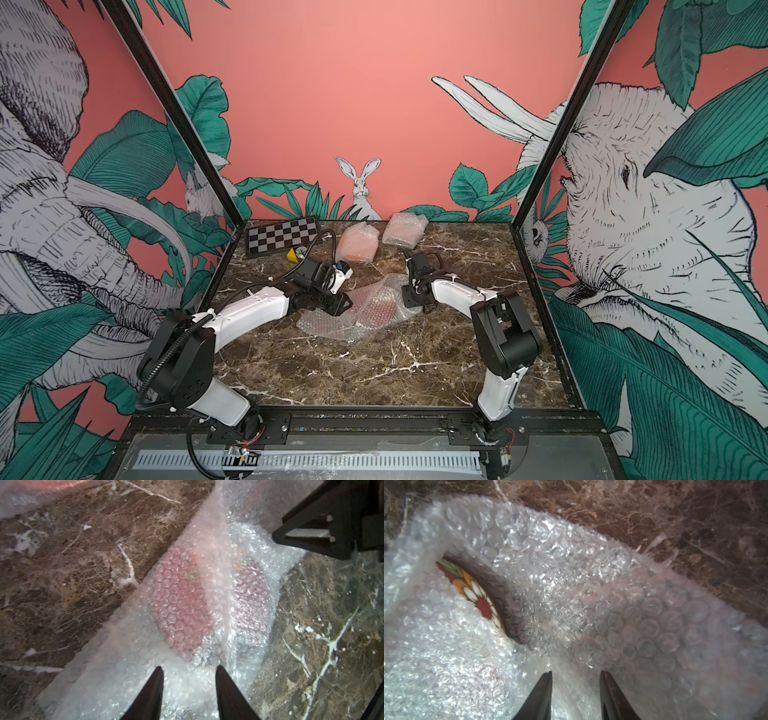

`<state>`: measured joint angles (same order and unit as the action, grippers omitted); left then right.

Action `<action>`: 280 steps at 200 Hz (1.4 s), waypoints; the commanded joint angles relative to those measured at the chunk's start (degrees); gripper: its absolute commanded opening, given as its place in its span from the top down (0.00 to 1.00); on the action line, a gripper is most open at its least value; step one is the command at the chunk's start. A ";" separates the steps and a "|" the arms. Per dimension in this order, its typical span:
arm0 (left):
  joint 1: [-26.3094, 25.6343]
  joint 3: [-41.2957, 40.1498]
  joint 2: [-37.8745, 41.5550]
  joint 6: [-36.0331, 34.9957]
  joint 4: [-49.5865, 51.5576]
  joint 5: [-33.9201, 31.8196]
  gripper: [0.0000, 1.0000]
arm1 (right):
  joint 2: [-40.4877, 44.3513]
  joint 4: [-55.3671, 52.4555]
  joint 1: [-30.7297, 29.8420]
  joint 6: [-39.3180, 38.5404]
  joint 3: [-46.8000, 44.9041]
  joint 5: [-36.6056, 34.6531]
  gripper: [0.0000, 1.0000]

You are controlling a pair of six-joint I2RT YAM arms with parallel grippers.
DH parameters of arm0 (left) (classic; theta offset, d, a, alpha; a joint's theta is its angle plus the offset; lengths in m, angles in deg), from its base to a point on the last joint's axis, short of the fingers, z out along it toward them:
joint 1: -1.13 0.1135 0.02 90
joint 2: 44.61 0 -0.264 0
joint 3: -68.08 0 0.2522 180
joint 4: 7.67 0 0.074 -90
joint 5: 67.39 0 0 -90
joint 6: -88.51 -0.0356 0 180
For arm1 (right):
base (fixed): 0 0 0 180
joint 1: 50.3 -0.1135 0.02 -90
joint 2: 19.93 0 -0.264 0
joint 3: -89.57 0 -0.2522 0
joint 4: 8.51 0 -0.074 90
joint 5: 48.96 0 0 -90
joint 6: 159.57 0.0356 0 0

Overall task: Unpack dinner plates from bubble wrap
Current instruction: Unwrap the bubble wrap at the center of the board.

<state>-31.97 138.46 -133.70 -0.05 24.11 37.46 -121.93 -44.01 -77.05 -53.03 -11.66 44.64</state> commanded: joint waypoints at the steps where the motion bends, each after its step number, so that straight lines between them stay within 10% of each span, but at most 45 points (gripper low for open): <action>1: -1.79 0.90 2.10 -5.10 2.90 -0.18 0.51 | -0.38 -0.76 -0.08 0.29 0.73 -0.71 0.60; 208: -6.67 6.05 -7.13 -7.23 4.92 -6.92 0.51 | -0.07 -1.24 -0.08 0.53 1.33 -0.40 0.59; 280: -6.69 5.54 -5.87 -7.09 5.02 -8.00 1.00 | -0.32 -0.94 -0.08 0.70 1.16 -0.49 0.59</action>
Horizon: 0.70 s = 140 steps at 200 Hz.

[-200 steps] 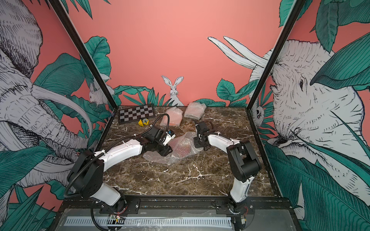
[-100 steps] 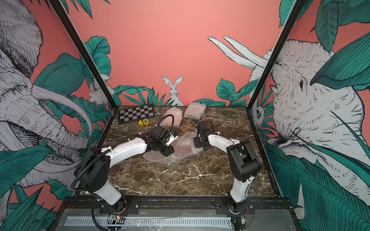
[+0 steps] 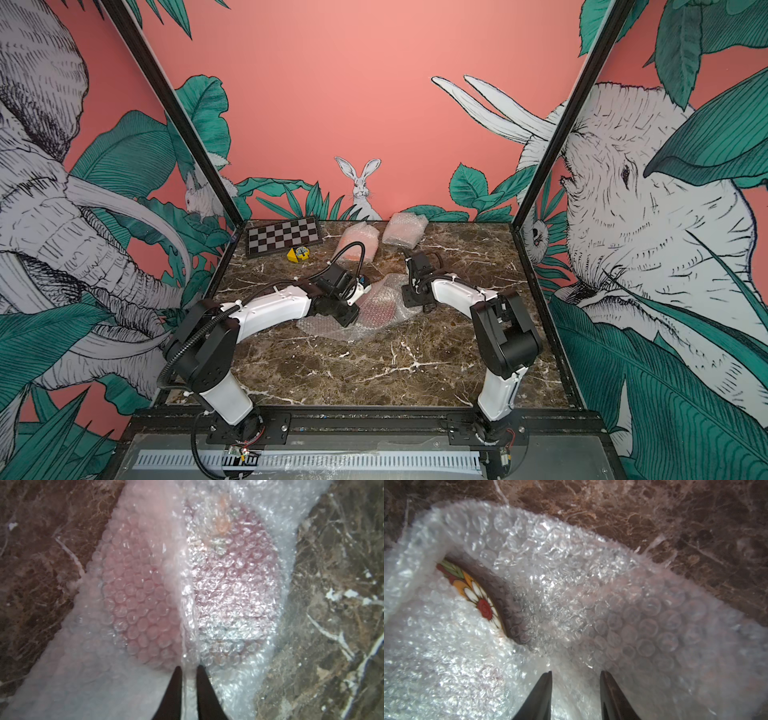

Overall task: Unpack dinner plates from bubble wrap
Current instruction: Unwrap the bubble wrap at the center of the board.

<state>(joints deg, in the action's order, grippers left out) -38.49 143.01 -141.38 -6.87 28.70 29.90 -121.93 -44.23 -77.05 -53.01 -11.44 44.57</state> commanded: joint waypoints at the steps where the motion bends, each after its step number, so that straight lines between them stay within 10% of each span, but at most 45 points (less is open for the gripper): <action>1: -0.19 1.03 1.87 -0.25 0.42 -0.43 1.00 | -0.31 -0.72 -0.07 0.67 0.95 -0.44 0.59; 140: -0.18 4.25 6.51 6.04 2.20 -5.32 1.00 | 6.10 -1.54 -0.07 -0.36 0.36 -5.72 0.51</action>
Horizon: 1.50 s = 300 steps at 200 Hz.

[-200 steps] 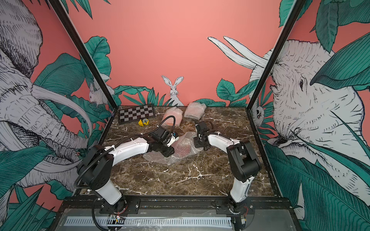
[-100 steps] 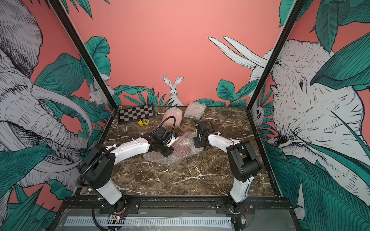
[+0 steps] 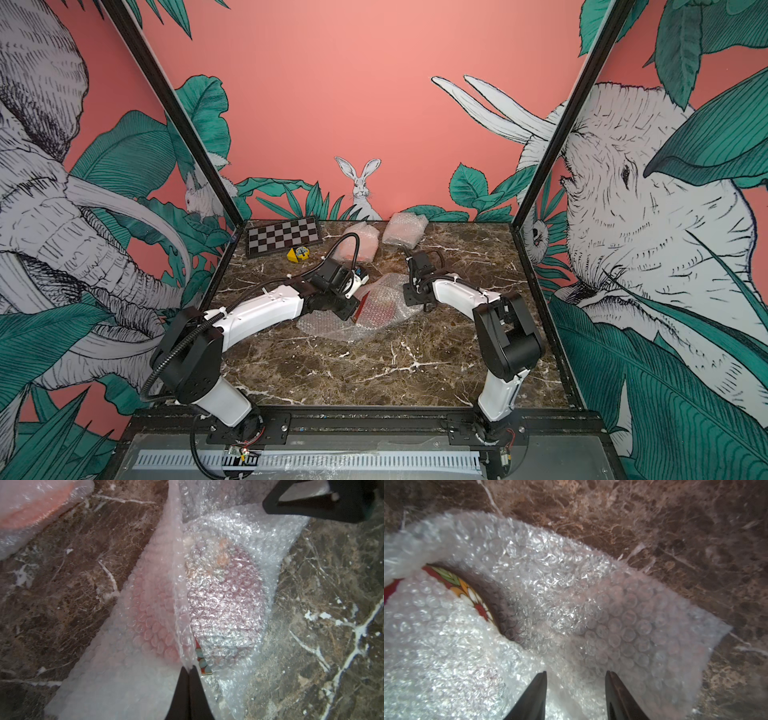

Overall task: Unpack dinner plates from bubble wrap
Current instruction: Unwrap the bubble wrap at the center of the board.

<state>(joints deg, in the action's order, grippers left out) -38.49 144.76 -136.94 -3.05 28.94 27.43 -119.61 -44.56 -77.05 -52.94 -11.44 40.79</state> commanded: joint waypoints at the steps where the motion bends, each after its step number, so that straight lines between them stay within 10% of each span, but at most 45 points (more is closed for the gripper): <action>1: -0.19 2.53 2.07 2.33 1.99 -2.96 1.00 | 3.88 -1.20 -0.07 -0.44 0.35 -1.85 0.51; 100: 3.29 7.95 -1.00 5.08 3.72 -5.43 1.00 | 5.31 0.56 -1.18 -2.47 -2.05 12.59 0.52; 300: 9.62 9.25 1.57 9.09 11.71 -7.17 1.00 | -7.33 -5.28 -1.30 -6.42 7.59 4.03 0.54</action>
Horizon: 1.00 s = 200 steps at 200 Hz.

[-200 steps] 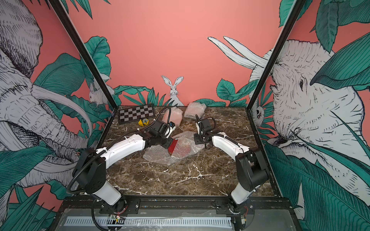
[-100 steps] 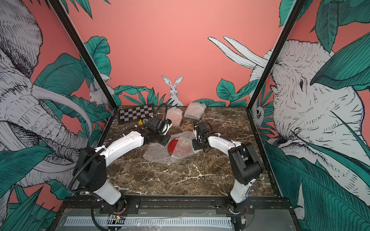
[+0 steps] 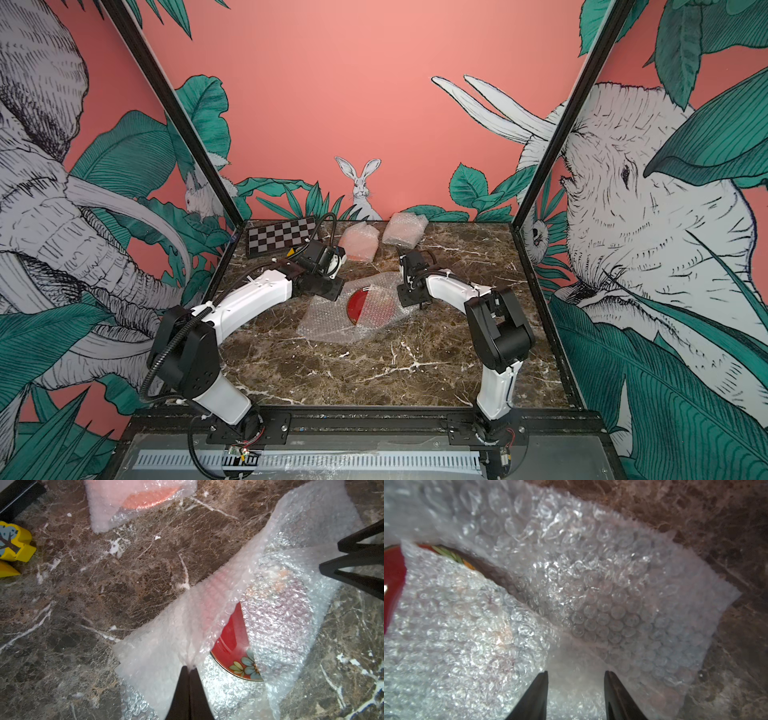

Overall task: Unpack dinner plates from bubble wrap
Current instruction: Unwrap the bubble wrap at the center of the board.

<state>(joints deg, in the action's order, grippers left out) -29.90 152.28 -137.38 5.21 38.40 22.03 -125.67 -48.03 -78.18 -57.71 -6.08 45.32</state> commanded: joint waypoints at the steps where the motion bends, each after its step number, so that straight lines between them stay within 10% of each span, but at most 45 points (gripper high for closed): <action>1: 1.00 1.73 1.99 0.75 2.24 -1.78 1.00 | -1.27 -1.78 -0.20 -1.66 2.30 -0.32 0.54; 176: 3.23 12.81 -12.94 -11.50 -2.61 -21.78 1.00 | -2.52 -0.65 -0.16 -0.96 3.25 1.62 0.54; 200: 3.25 12.08 -10.60 -11.10 -4.52 -22.29 0.75 | -2.29 -0.71 -0.17 -0.74 3.04 1.03 0.54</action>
<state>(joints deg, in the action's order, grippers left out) -26.94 163.14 -151.08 -5.28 35.96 3.19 -127.57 -48.69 -78.18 -59.04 -3.20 47.22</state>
